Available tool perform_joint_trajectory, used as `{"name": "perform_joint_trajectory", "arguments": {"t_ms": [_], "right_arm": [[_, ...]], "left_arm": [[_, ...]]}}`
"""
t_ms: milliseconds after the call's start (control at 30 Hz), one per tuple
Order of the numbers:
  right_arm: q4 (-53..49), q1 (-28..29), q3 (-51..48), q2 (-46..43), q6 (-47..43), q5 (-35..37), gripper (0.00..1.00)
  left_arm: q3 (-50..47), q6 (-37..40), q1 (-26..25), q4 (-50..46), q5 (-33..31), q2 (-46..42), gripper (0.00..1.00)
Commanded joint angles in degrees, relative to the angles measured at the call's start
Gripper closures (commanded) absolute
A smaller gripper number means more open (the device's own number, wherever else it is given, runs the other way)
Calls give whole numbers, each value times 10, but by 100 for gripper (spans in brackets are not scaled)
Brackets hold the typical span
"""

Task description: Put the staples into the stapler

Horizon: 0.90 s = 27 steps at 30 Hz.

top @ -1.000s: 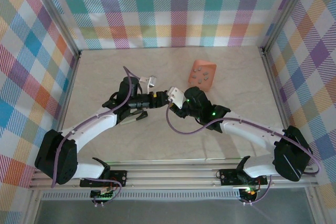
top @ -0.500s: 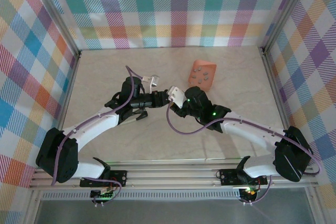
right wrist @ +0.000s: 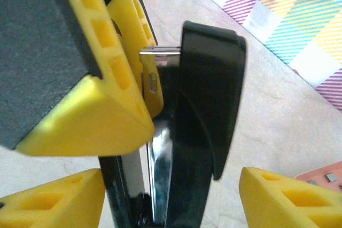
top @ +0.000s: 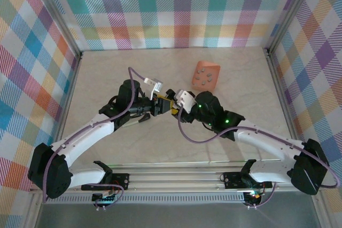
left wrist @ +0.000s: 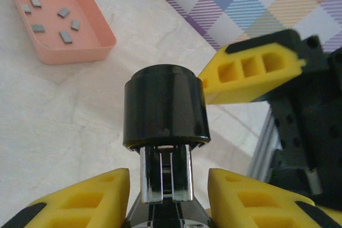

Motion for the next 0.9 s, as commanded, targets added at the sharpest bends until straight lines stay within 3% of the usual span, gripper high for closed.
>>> {"name": "perform_joint_trajectory", "arguments": {"t_ms": [0, 233, 367, 567, 700, 867], "right_arm": [[-33, -23, 6, -33, 45, -61, 32], [-134, -92, 57, -64, 217, -182, 23], [-165, -98, 84, -53, 224, -271, 24], [-143, -96, 69, -60, 92, -324, 27], [-156, -81, 70, -42, -47, -323, 28], [-189, -66, 102, 1, -147, -336, 28]], "left_arm": [[25, 124, 5, -20, 5, -21, 100], [21, 314, 4, -62, 44, -44, 100], [33, 436, 4, -122, 63, -55, 100], [64, 574, 4, -245, 102, -51, 100], [67, 589, 4, -257, 118, -53, 100], [59, 583, 3, -246, 130, -54, 100]]}}
